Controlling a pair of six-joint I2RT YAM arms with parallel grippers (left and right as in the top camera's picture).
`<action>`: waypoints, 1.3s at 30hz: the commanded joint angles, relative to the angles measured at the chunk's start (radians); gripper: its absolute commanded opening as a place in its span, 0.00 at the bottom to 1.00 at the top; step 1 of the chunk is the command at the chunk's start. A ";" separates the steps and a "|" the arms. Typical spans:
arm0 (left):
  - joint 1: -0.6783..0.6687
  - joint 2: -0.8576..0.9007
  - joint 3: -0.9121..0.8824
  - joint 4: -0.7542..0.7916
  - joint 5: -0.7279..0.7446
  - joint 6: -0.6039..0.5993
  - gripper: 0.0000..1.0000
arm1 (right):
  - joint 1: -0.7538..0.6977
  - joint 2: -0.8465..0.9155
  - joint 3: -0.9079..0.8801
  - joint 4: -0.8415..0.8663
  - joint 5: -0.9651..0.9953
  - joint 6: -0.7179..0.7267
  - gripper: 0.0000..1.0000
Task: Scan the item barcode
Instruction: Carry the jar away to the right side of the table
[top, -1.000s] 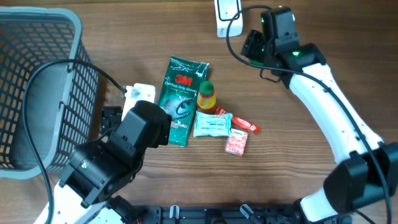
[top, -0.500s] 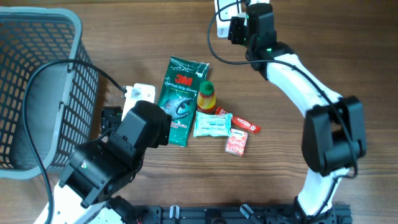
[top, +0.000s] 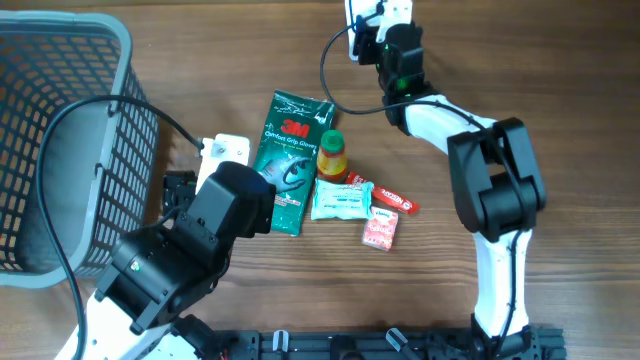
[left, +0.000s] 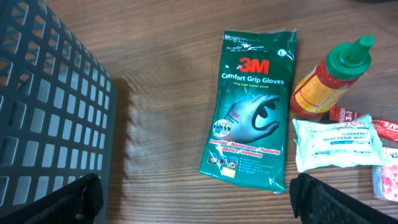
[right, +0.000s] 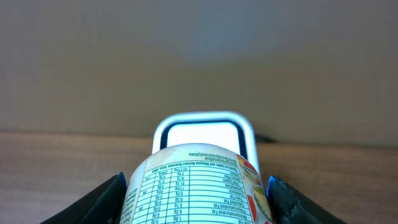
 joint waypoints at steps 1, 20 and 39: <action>0.002 0.000 0.003 0.002 0.004 -0.020 1.00 | 0.001 0.023 0.077 0.021 -0.029 -0.021 0.60; 0.002 0.000 0.003 0.002 0.004 -0.020 1.00 | -0.095 -0.175 0.161 -0.332 0.088 -0.017 0.59; 0.002 0.000 0.003 0.002 0.004 -0.020 1.00 | -0.741 -0.335 0.161 -1.133 0.074 0.269 0.59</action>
